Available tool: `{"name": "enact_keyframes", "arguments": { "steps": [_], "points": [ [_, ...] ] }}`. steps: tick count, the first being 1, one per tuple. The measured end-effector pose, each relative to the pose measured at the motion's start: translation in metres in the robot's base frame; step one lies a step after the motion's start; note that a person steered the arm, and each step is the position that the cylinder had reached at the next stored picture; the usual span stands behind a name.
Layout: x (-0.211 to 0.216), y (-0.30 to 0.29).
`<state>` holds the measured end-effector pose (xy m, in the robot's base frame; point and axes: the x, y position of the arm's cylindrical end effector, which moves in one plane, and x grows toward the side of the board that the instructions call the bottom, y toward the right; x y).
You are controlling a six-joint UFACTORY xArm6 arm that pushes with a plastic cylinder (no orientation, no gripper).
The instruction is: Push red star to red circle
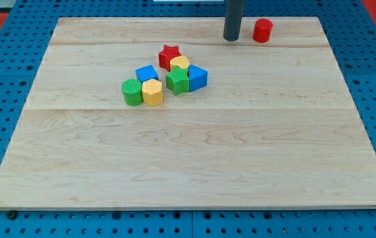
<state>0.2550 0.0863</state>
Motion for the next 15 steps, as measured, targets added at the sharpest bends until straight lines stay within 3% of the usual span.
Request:
{"name": "enact_keyframes", "arguments": {
  "steps": [2,4,5,7,9,10,11,15],
  "points": [
    [-0.016,-0.014],
    [-0.022,-0.130],
    [-0.022,-0.159],
    [-0.022,-0.160],
    [-0.022,-0.230],
    [0.015,-0.236],
    [0.062,-0.203],
    [0.077,-0.053]
  ]
}}
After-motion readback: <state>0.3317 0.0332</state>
